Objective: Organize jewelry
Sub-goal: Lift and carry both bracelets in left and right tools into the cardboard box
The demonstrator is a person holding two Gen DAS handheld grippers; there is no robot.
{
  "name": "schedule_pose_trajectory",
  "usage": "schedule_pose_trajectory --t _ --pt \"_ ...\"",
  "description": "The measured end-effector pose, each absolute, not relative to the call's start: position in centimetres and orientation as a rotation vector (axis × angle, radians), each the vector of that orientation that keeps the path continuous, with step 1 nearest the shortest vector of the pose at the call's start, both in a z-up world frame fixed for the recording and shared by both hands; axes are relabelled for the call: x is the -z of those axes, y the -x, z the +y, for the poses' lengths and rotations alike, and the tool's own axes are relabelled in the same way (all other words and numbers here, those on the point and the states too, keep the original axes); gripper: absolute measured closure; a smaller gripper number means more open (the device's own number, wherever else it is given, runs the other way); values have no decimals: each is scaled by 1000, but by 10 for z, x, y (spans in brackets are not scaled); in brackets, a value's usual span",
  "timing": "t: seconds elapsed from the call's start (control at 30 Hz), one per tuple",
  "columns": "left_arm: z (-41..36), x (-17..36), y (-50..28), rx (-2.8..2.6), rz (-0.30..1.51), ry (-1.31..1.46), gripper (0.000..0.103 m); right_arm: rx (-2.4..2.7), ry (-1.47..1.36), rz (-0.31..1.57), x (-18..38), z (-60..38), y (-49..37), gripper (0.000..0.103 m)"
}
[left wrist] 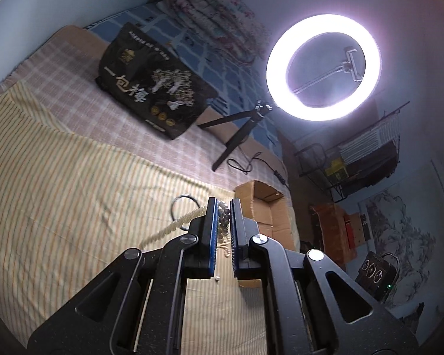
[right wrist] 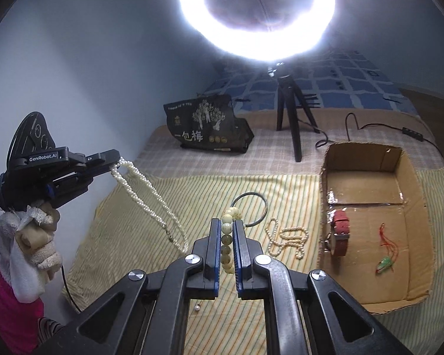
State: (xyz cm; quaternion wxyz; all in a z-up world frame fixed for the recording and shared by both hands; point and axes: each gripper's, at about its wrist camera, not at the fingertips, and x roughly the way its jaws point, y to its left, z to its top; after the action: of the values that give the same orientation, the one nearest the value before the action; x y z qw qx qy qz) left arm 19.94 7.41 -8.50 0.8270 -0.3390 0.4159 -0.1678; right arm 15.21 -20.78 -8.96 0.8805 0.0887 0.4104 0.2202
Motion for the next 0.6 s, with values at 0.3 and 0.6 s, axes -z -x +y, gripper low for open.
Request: schedule_pose_trajectory --t 0.3,0.6 --pt "36 60 -201 423 857 661 98 -381 -163 816 76 -245 -146 98" --pt "-23 41 -220 494 861 570 98 -290 -154 826 81 -290 -141 98"
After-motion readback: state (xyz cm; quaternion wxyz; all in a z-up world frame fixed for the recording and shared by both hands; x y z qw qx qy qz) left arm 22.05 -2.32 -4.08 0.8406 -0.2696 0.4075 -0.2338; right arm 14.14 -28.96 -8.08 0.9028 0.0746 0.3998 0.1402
